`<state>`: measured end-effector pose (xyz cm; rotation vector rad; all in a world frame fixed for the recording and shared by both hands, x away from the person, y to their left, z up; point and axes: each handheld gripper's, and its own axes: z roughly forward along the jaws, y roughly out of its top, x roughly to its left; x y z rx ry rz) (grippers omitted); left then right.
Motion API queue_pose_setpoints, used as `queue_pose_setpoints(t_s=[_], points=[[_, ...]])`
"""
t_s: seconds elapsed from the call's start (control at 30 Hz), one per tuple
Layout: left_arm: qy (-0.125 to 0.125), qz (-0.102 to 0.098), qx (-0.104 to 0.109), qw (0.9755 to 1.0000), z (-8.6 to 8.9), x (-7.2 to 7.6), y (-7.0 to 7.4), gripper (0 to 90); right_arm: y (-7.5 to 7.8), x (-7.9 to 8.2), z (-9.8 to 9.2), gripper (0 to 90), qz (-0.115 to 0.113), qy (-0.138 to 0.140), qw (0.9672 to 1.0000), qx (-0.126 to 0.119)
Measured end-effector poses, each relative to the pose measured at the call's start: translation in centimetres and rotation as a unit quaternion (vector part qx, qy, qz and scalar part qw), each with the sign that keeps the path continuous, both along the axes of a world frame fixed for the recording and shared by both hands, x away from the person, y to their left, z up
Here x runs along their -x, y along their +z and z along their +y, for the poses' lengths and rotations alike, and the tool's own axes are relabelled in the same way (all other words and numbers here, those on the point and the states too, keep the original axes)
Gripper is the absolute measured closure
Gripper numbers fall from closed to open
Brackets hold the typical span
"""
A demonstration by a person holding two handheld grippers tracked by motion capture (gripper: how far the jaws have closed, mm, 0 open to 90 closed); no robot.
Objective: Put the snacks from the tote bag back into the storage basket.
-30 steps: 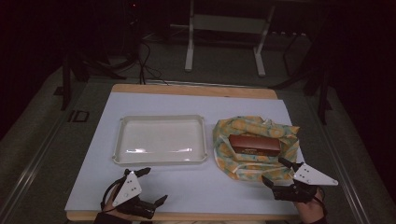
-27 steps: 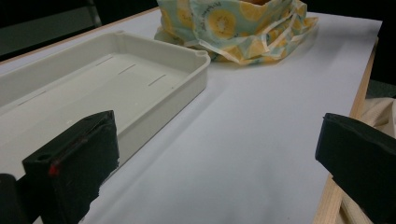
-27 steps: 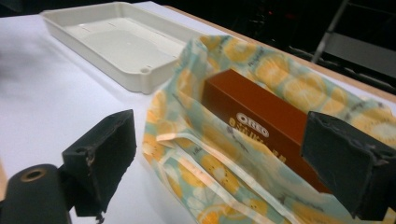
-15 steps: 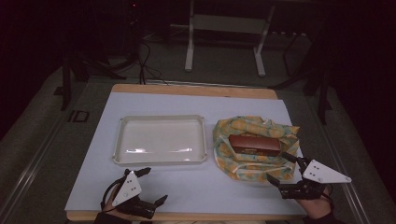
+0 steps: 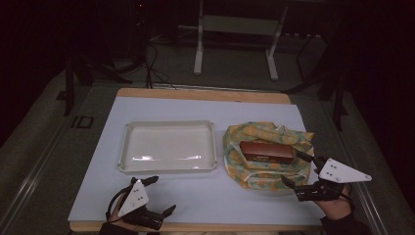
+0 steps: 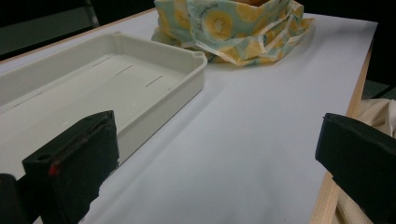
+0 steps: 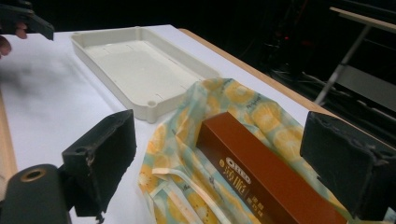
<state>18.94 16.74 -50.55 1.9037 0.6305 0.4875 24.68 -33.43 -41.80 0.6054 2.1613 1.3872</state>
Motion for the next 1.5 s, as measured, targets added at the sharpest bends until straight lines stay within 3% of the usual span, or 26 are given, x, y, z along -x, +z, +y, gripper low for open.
queue_pose_setpoints(t_s=[0.3,0.5,0.7,0.9,1.0,1.07,1.1,1.5], points=[[0.0,0.0,-0.002,1.0,-0.1,0.0,0.0,0.0,1.3,-1.5,-0.4,12.9,-0.008,0.005,1.0,-0.002],[-0.001,0.0,-0.005,1.0,-0.1,0.0,0.0,0.0,2.0,-3.1,-0.7,12.9,-0.004,0.028,0.9996,-0.002],[-0.001,0.0,-0.003,1.0,-0.1,0.0,0.0,0.0,2.4,-4.9,-0.3,13.3,0.007,0.057,0.9982,0.016],[-0.001,0.0,-0.003,1.0,-0.1,0.0,0.0,0.0,2.0,-7.0,0.0,14.0,0.037,0.081,0.995,0.044],[-0.001,0.0,-0.003,1.0,-0.1,0.0,0.0,0.0,1.5,-8.3,0.1,14.9,0.063,0.099,0.9911,0.064],[-0.001,0.0,-0.003,1.0,-0.1,0.0,0.0,0.0,1.4,-8.5,0.2,15.0,0.066,0.101,0.9902,0.07],[-0.001,0.0,-0.004,1.0,-0.1,0.0,0.0,0.0,1.3,-9.1,0.3,14.9,0.077,0.107,0.9879,0.082],[-0.002,0.002,-0.004,1.0,-0.1,0.0,-0.1,0.0,0.2,-12.0,0.4,18.6,0.111,0.115,0.9793,0.124]])
